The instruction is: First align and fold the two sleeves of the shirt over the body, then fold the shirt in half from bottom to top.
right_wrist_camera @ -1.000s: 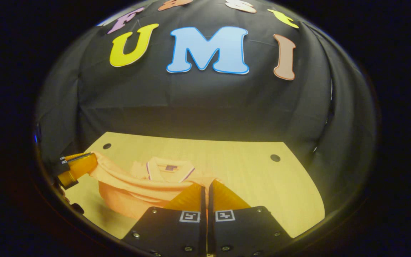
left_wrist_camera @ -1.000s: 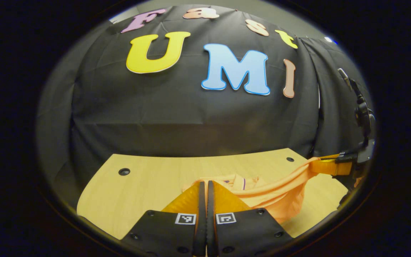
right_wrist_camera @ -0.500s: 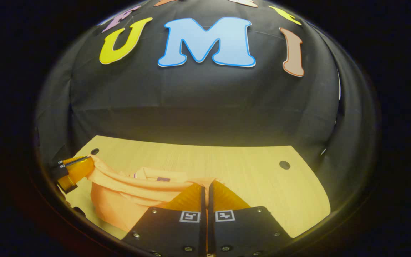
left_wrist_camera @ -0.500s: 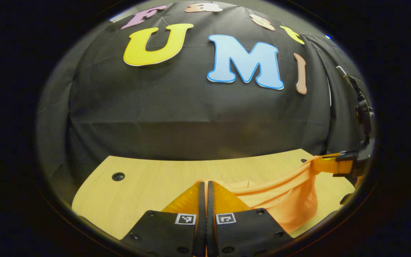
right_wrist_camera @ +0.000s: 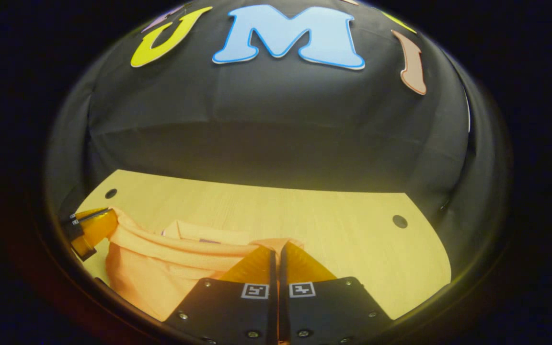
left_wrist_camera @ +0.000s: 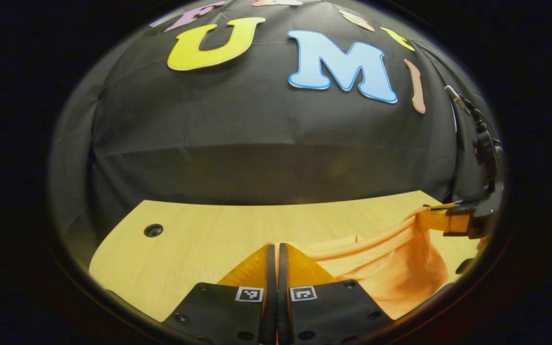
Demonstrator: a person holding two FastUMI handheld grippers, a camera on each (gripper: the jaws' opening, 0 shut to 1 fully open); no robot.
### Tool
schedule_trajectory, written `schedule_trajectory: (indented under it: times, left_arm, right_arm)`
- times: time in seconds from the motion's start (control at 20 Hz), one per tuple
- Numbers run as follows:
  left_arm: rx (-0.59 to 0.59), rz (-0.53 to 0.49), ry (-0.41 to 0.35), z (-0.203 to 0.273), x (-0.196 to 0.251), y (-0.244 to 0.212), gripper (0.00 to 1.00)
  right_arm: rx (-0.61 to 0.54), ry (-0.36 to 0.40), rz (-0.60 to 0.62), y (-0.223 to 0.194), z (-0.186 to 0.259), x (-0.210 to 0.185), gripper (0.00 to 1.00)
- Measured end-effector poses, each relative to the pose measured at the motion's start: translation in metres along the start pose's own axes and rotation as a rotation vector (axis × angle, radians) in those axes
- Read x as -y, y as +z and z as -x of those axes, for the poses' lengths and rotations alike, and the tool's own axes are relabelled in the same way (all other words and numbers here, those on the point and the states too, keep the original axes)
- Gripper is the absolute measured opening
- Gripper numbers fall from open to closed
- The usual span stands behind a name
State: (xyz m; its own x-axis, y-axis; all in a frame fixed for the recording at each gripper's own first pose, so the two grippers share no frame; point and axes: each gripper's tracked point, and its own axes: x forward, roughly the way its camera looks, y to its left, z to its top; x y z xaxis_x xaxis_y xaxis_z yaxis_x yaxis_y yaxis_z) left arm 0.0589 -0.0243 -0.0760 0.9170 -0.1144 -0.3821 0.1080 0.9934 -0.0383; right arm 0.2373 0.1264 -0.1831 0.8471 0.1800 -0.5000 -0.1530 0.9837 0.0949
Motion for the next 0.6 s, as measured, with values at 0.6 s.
schedule_trajectory:
  times: [0.6]
  left_arm:
    - [-0.083,-0.010,-0.012,-0.014,0.008,-0.026,0.14]
  right_arm:
    - [-0.088,0.006,0.033,-0.027,-0.011,-0.005,0.12]
